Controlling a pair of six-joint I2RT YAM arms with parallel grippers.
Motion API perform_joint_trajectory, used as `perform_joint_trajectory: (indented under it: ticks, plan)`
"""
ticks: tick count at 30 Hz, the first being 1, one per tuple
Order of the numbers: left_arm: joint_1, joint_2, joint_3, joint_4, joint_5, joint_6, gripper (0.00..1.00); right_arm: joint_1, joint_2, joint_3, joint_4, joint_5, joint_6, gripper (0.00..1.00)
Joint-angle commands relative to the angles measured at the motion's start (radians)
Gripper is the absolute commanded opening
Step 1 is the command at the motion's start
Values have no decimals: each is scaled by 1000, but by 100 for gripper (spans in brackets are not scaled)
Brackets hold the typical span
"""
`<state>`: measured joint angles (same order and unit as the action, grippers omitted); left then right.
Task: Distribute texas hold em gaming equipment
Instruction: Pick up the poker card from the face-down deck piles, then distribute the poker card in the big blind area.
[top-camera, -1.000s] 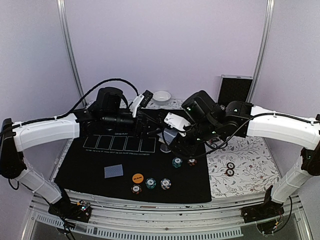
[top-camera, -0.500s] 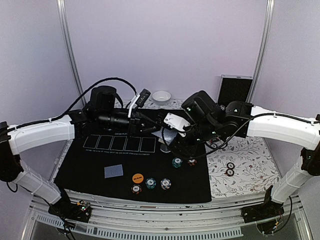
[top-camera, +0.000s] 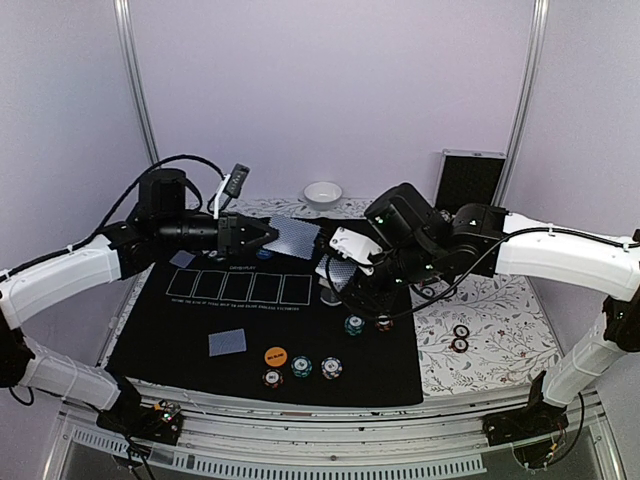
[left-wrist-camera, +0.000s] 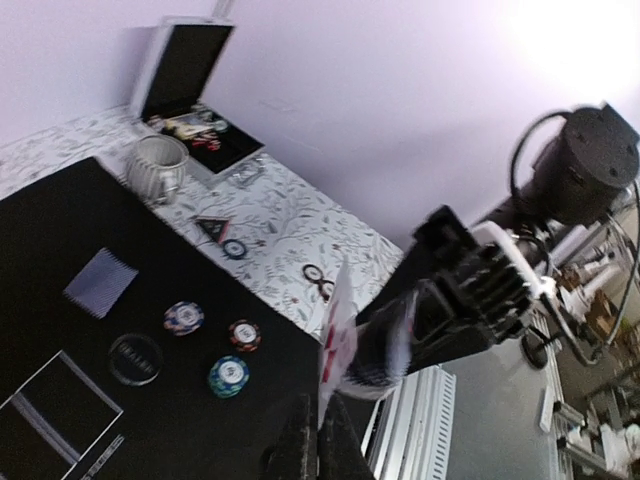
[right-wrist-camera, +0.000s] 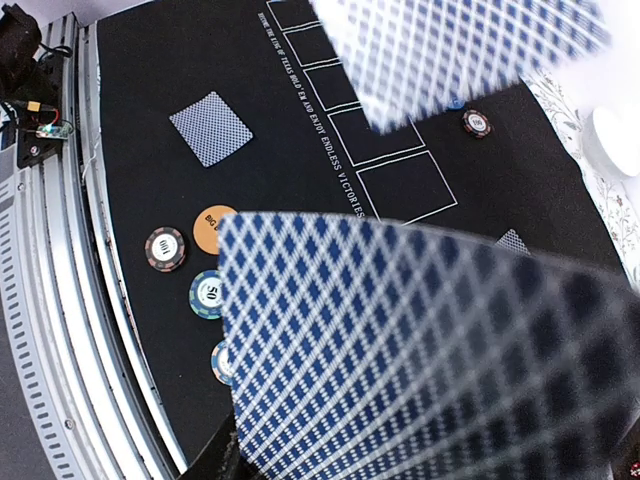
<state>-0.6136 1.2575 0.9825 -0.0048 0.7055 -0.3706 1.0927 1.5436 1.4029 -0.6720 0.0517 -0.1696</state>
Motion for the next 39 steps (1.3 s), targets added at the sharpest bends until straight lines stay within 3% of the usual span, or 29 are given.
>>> perform_joint_trajectory:
  ticks: [1, 12, 18, 23, 30, 39]
  plan:
    - [135, -95, -99, -29, 7, -169, 0, 4, -36, -14, 20, 20, 4, 4]
    - [350, -206, -391, -152, -48, -283, 0, 4, -35, -19, 31, 8, -2, 4]
    - [394, -220, -619, -24, 1, -424, 0, 4, -40, -27, 30, 11, -1, 4]
    - [398, -320, -750, 1, -92, -514, 0, 4, -38, -31, 33, 8, 1, 4]
    - [413, -291, -828, 143, -106, -571, 0, 4, -32, -21, 32, 7, -8, 4]
    - [415, -253, -860, 123, -112, -577, 0, 4, -36, -24, 28, 7, -2, 4]
